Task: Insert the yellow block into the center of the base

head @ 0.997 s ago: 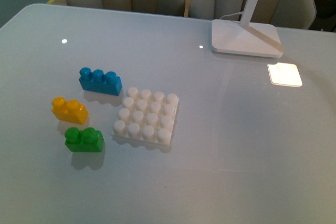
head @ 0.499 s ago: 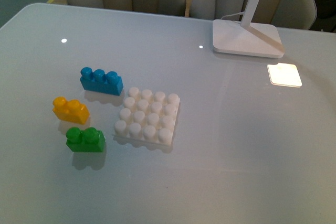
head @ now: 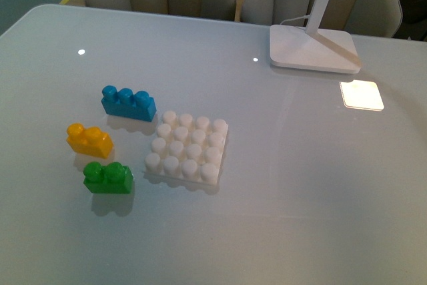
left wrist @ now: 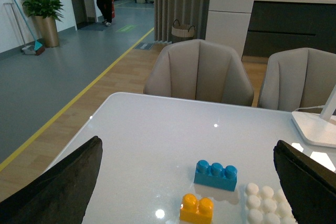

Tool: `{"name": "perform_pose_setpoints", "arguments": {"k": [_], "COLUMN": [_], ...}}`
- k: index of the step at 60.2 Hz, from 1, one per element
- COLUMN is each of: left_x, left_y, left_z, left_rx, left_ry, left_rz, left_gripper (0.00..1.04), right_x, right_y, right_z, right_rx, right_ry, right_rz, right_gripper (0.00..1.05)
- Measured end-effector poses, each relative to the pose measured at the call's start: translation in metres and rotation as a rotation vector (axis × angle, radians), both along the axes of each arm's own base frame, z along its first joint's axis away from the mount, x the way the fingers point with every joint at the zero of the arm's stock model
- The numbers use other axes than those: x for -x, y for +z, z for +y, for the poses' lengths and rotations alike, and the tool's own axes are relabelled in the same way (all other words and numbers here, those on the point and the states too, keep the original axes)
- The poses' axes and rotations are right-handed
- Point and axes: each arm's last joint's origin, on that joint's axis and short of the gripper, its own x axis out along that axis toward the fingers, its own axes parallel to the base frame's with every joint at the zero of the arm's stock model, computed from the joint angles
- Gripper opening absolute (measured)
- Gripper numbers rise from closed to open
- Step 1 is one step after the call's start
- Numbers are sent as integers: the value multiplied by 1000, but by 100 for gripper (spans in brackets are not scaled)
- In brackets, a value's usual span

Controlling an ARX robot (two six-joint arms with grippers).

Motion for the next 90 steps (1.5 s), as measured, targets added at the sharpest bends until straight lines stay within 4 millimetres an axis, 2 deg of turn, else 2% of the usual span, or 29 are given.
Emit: {"name": "perform_pose_setpoints", "arguments": {"k": [18, 25, 38, 45, 50, 54, 66, 82, 86, 90], "left_x": [0, 0, 0, 0, 0, 0, 0, 0, -1, -2], "left_y": [0, 0, 0, 0, 0, 0, 0, 0, 1, 0], "left_z": [0, 0, 0, 0, 0, 0, 0, 0, -1, 0], "left_rx": [0, 0, 0, 0, 0, 0, 0, 7, 131, 218], "left_ry": [0, 0, 0, 0, 0, 0, 0, 11, 225, 391], "left_rz": [0, 0, 0, 0, 0, 0, 0, 12, 350, 561], "left_gripper": [97, 97, 97, 97, 97, 97, 97, 97, 97, 97], "right_x": [7, 18, 18, 18, 18, 18, 18, 18, 18, 18], "right_y": [0, -3, -3, -3, -3, -3, -3, -3, -3, -3], "right_z": [0, 0, 0, 0, 0, 0, 0, 0, 0, 0], "right_rx": [0, 0, 2, 1, 1, 1, 1, 1, 1, 1], "right_ry": [0, 0, -1, -1, -1, -1, -1, -1, -3, 0], "right_rz": [-6, 2, -1, -2, -2, -2, -2, -2, -1, -2], "right_gripper": [2, 2, 2, 25, 48, 62, 97, 96, 96, 96]}}
